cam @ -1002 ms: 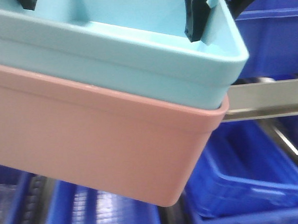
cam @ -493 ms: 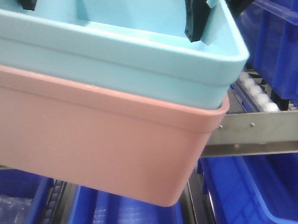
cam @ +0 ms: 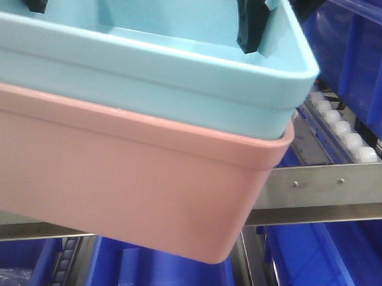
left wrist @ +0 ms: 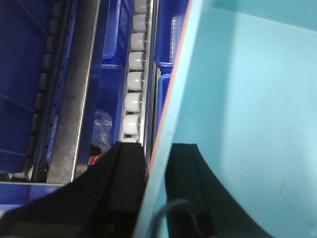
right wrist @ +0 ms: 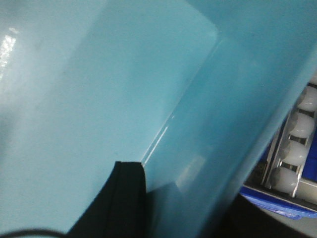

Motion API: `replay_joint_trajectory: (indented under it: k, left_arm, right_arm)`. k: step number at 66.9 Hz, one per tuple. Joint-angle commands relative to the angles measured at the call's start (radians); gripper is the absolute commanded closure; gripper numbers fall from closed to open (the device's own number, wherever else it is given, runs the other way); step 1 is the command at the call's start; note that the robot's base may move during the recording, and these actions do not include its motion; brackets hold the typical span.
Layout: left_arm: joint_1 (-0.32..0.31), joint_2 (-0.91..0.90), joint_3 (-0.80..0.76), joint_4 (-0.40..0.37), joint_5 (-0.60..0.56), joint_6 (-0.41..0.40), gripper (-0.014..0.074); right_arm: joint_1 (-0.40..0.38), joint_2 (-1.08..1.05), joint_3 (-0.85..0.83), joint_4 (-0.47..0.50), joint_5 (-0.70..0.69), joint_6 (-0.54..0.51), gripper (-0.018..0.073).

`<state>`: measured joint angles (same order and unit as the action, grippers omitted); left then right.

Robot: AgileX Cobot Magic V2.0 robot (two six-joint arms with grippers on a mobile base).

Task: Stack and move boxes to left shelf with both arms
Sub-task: 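Hold the stacked bins above the shelf rail with both grippers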

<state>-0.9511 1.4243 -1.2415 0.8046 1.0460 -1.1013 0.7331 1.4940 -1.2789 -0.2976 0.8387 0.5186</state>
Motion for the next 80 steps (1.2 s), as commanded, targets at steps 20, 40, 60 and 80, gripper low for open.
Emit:
replay_joint_trajectory:
  k: [20, 40, 60, 80]
  left_arm:
    - [-0.037, -0.027, -0.051, -0.005, -0.317, 0.006, 0.0610]
    - [-0.037, -0.027, -0.051, -0.005, -0.317, 0.006, 0.0610]
    - [-0.037, -0.027, -0.051, -0.005, -0.317, 0.006, 0.0610]
    - [-0.037, -0.027, -0.051, -0.005, -0.319, 0.006, 0.0610]
  right_arm:
    - [0.041, -0.046, -0.061, 0.094, -0.299, -0.047, 0.0502]
    - [0.041, -0.046, -0.061, 0.094, -0.299, -0.047, 0.0502]
    - [0.041, -0.046, -0.061, 0.094, -0.300, -0.047, 0.0502]
    - [0.041, -0.046, -0.061, 0.094, -0.300, -0.047, 0.0502]
